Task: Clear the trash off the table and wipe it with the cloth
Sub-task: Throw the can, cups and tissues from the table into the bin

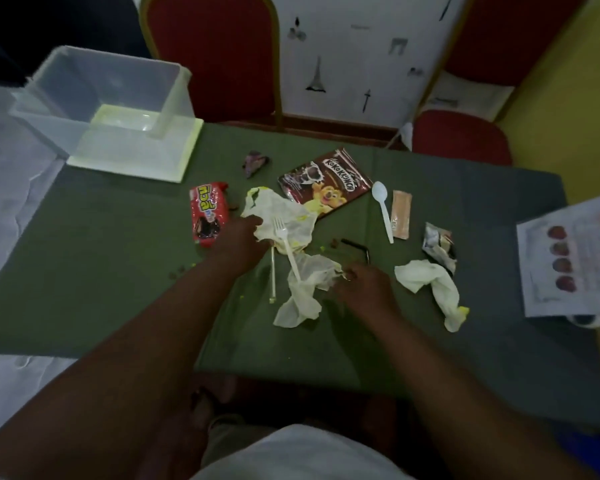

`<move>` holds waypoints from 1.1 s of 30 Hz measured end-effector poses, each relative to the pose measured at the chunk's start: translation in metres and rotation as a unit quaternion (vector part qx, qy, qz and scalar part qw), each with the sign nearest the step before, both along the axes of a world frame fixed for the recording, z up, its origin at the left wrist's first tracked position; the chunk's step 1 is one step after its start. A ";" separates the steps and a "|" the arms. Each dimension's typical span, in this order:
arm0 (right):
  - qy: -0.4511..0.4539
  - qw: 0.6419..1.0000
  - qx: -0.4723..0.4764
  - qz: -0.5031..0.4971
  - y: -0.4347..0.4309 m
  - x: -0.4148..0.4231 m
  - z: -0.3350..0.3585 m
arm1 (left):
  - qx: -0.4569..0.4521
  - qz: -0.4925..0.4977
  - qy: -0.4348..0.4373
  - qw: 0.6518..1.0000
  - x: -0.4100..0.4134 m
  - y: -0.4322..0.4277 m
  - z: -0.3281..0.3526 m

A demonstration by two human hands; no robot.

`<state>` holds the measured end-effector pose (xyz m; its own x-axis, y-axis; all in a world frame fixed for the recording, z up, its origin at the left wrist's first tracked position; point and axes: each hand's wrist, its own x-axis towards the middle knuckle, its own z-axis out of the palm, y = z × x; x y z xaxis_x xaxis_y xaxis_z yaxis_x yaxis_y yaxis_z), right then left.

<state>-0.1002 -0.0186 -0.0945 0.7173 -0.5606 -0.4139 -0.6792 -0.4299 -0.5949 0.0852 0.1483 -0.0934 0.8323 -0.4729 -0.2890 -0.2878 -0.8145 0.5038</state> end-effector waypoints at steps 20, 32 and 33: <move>-0.004 0.983 -0.149 0.109 0.044 0.051 -0.053 | 0.166 -0.132 -0.112 0.971 0.045 -0.036 -0.040; 0.026 0.991 -0.123 0.055 0.049 0.063 -0.050 | 0.012 -0.023 -0.068 0.997 0.038 -0.019 -0.027; 0.028 0.991 -0.123 0.051 0.049 0.063 -0.049 | 0.005 -0.014 -0.069 0.997 0.038 -0.015 -0.027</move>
